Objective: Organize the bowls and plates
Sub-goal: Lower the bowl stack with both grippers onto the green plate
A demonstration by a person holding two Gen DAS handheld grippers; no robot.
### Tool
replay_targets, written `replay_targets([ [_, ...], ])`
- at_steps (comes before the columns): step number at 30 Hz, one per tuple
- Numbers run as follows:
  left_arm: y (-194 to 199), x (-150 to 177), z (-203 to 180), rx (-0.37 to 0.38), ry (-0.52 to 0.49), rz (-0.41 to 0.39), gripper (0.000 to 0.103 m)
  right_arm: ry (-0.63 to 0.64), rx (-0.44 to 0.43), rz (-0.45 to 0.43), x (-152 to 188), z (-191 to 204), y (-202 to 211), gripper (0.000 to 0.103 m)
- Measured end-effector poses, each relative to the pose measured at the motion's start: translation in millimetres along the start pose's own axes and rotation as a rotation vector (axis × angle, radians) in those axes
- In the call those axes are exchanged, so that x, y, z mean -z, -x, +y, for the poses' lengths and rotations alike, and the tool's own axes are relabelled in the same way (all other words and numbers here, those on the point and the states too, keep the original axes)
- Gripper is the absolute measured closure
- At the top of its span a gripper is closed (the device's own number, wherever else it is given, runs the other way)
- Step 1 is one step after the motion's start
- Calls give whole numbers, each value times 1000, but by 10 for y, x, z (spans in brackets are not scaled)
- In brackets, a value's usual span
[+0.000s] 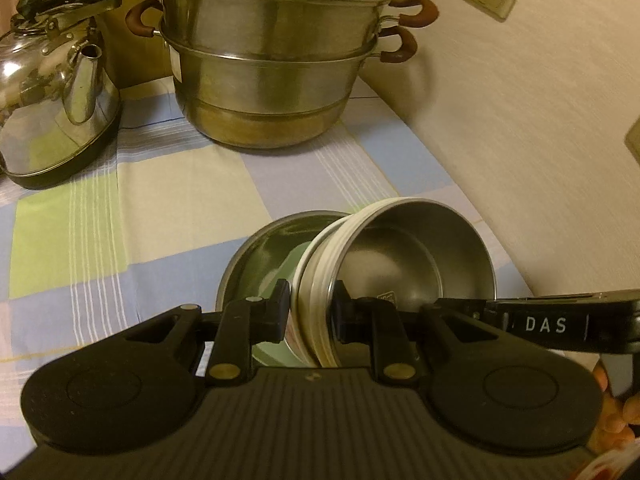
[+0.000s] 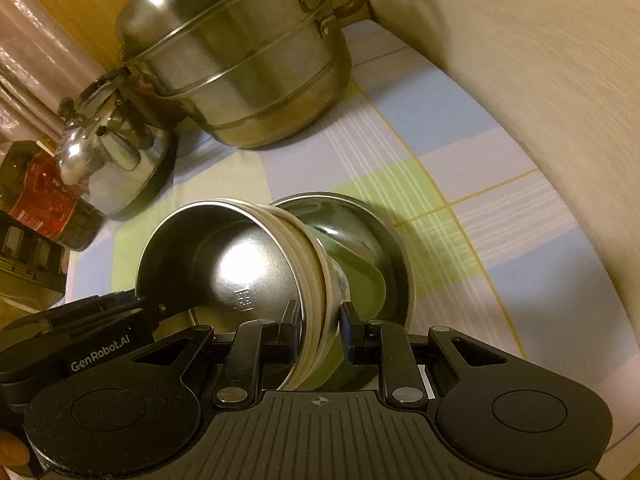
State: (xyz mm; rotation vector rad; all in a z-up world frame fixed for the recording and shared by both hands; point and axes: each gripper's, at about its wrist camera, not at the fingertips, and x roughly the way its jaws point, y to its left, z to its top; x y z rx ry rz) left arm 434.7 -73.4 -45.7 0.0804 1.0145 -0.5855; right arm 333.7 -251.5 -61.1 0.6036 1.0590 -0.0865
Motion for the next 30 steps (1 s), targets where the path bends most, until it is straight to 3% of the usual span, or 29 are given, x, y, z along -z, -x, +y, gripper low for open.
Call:
replay_targets([
  [14, -364, -45, 182, 12, 49, 76, 84, -28, 25, 94, -212, -57, -369, 82],
  [30, -504, -47, 231, 2, 66, 108, 84, -46, 24, 123, -233, -104, -510, 82],
])
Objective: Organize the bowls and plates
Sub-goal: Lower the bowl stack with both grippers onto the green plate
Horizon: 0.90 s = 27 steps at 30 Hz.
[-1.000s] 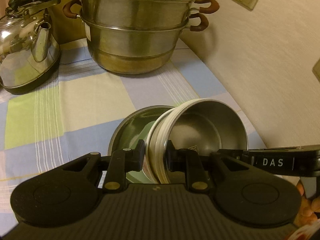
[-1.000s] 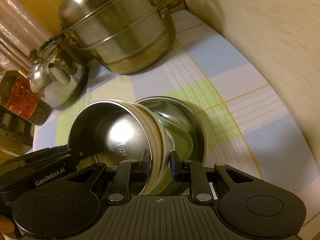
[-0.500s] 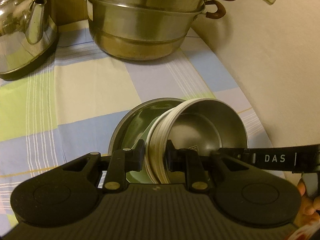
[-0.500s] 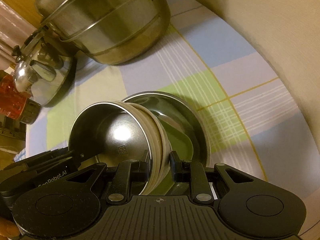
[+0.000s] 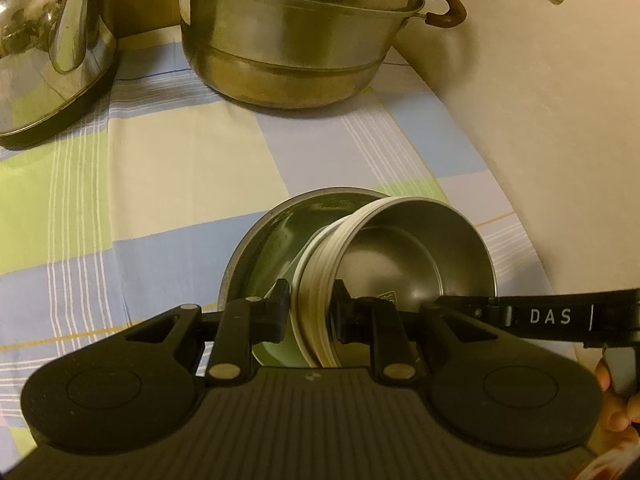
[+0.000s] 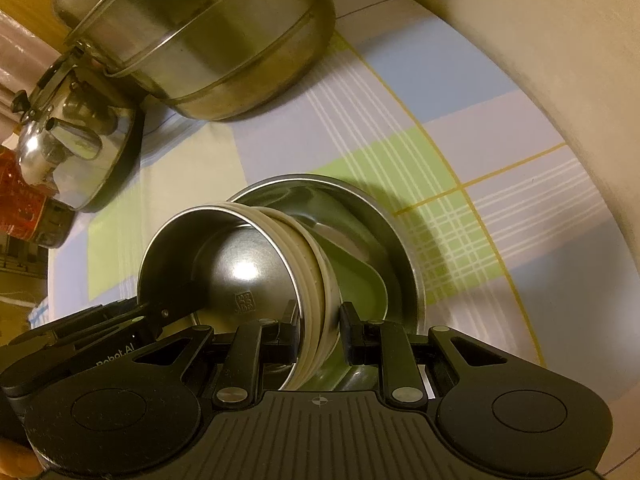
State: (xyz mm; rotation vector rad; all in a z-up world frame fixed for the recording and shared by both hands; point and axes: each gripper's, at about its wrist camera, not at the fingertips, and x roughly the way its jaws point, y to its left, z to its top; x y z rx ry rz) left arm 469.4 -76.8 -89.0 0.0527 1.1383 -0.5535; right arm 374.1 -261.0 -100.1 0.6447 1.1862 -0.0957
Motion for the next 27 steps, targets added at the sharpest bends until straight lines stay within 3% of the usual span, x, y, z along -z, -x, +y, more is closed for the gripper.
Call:
replay_targets([
  [27, 4, 34, -20, -12, -22, -26, 84, -20, -57, -25, 34, -102, -52, 82],
])
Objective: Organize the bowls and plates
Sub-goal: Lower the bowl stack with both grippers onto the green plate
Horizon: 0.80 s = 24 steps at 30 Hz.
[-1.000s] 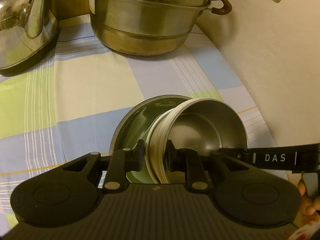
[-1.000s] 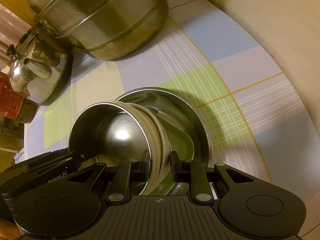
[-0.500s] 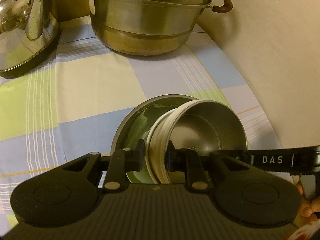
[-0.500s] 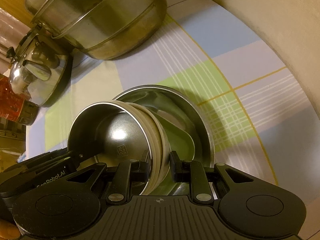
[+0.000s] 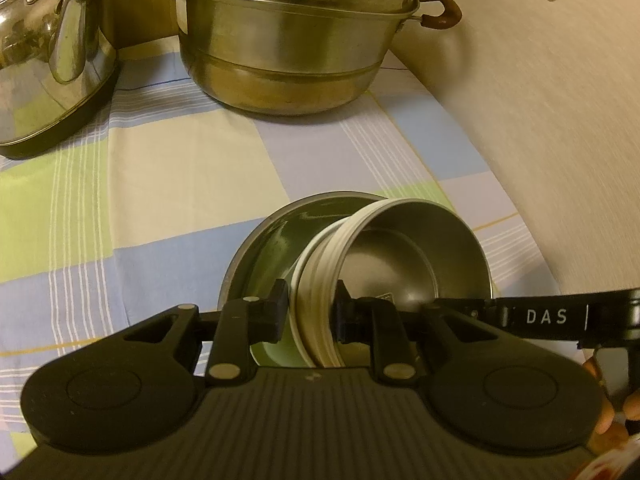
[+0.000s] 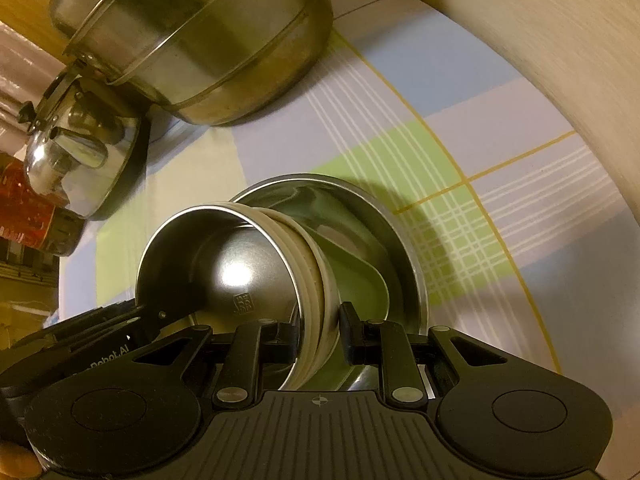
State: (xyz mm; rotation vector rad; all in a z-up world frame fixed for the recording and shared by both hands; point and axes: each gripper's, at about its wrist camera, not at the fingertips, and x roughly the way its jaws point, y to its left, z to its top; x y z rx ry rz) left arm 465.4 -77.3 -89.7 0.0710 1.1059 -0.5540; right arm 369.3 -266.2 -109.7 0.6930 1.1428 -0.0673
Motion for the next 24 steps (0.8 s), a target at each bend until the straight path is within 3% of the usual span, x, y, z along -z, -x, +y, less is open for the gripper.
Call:
replay_targets([
  [24, 231, 128, 21, 33, 20, -27, 82, 21, -46, -139, 291, -8, 260, 81],
])
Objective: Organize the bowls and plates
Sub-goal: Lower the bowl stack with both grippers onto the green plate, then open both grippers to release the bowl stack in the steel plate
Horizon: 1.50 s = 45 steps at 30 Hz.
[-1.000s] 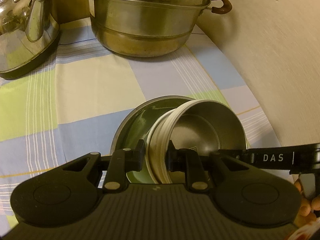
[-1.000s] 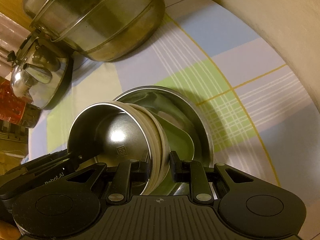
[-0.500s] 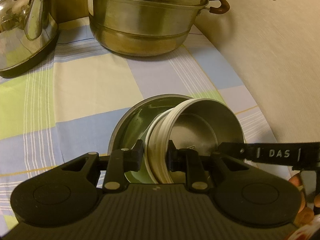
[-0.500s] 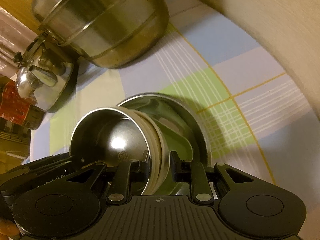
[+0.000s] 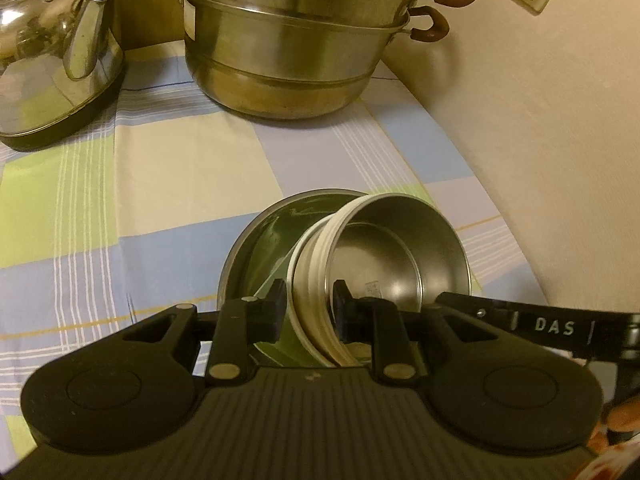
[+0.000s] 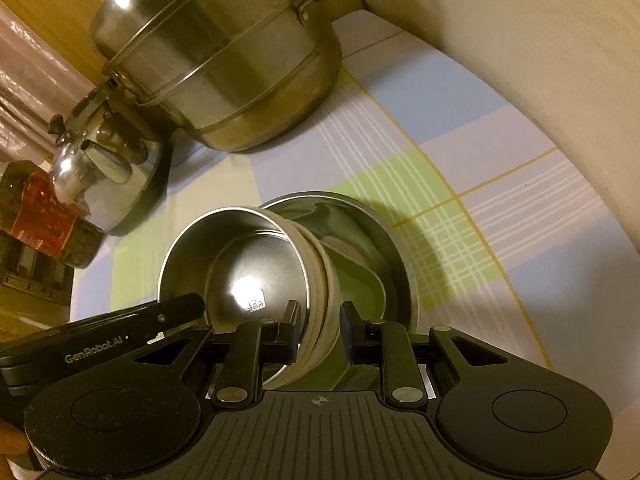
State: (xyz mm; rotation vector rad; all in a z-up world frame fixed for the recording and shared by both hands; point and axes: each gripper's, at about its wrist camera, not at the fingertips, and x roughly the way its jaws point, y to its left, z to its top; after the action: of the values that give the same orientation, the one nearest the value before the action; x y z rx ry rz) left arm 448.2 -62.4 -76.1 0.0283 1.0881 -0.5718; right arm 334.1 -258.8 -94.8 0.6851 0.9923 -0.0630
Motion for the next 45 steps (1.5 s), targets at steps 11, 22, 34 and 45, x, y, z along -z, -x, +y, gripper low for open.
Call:
replay_targets([
  [11, 32, 78, -85, 23, -41, 7, 83, -41, 24, -13, 34, 14, 2, 86],
  [22, 15, 23, -69, 21, -62, 15, 85, -135, 46, 103, -146, 26, 23, 93],
  [34, -29, 1, -39, 25, -67, 41, 87, -48, 69, 91, -203, 165, 62, 92],
  [45, -7, -42, -48, 35, -66, 37, 87, -222, 5, 134, -301, -35, 90, 92],
])
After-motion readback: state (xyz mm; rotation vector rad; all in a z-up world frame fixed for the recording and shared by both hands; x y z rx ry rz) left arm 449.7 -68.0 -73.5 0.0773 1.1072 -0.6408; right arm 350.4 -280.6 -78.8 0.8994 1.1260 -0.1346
